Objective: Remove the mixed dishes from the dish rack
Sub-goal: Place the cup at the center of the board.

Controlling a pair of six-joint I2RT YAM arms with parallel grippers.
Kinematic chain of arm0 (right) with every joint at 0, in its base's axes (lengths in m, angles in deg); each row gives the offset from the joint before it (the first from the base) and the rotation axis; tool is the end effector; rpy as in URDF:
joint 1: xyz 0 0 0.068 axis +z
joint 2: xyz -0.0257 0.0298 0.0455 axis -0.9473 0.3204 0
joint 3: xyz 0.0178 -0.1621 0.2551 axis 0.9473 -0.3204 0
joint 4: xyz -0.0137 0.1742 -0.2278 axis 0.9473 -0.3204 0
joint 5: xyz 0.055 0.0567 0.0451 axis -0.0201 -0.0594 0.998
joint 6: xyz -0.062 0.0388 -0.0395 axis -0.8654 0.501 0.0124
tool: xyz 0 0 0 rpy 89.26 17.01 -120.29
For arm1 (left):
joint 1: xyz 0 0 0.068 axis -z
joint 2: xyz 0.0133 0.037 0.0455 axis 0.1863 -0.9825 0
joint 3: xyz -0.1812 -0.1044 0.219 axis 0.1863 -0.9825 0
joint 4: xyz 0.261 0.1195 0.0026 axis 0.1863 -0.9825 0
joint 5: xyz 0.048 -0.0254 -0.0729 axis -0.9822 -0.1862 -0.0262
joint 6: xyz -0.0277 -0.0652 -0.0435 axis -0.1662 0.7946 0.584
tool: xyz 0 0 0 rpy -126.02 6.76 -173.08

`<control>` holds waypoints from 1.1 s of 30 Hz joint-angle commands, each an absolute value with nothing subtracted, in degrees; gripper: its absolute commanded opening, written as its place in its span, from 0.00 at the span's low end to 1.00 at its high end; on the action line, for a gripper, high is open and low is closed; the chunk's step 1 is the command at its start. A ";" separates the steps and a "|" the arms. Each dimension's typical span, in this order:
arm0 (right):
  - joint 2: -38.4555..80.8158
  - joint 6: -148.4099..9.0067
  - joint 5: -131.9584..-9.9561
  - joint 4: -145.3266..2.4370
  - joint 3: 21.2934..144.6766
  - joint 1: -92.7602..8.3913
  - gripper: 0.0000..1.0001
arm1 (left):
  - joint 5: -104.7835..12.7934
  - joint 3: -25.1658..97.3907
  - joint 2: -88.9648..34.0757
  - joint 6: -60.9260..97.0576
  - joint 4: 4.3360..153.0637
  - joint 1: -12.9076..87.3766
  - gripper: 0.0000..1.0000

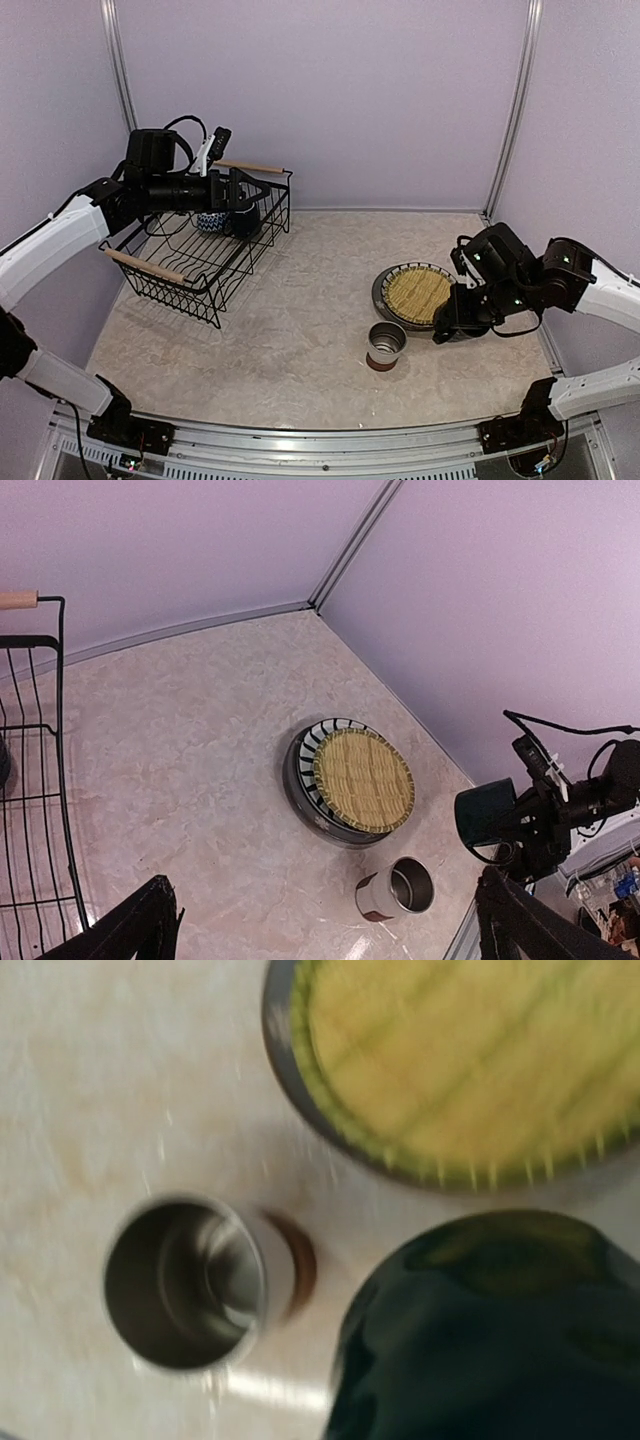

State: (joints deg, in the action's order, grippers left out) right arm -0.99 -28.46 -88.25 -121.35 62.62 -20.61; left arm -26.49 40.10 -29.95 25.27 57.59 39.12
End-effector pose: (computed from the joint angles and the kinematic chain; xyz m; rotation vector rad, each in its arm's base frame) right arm 0.1542 0.1691 0.2907 0.0108 2.5683 0.4892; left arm 0.3018 -0.2015 0.4045 0.5066 1.9610 -1.0036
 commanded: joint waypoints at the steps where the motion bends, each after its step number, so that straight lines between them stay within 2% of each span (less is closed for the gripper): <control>1: -2.20 -24.63 -82.52 -127.17 60.22 -20.53 0.00 | -27.30 40.89 -31.11 24.33 56.05 39.00 0.99; 8: 6.23 -25.60 -81.58 -125.12 58.92 -18.95 0.00 | -27.38 40.95 -31.25 24.50 55.90 39.03 0.99; 17: 19.11 -27.60 -86.17 -123.74 62.58 -16.48 0.00 | -27.56 41.17 -30.83 24.50 55.58 39.17 0.99; 27: 22.32 -28.15 -86.99 -119.71 61.69 -15.29 0.00 | -27.42 41.20 -30.39 24.59 55.59 39.46 0.99; 33: 24.60 -29.51 -86.16 -118.19 61.48 -14.43 0.04 | -28.40 41.11 -30.27 24.07 55.46 39.90 0.99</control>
State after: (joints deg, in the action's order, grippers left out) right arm 23.25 -28.11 -85.17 -120.02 60.69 -15.48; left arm -27.62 40.13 -30.89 25.25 56.56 39.44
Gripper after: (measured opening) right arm 0.054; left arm 0.989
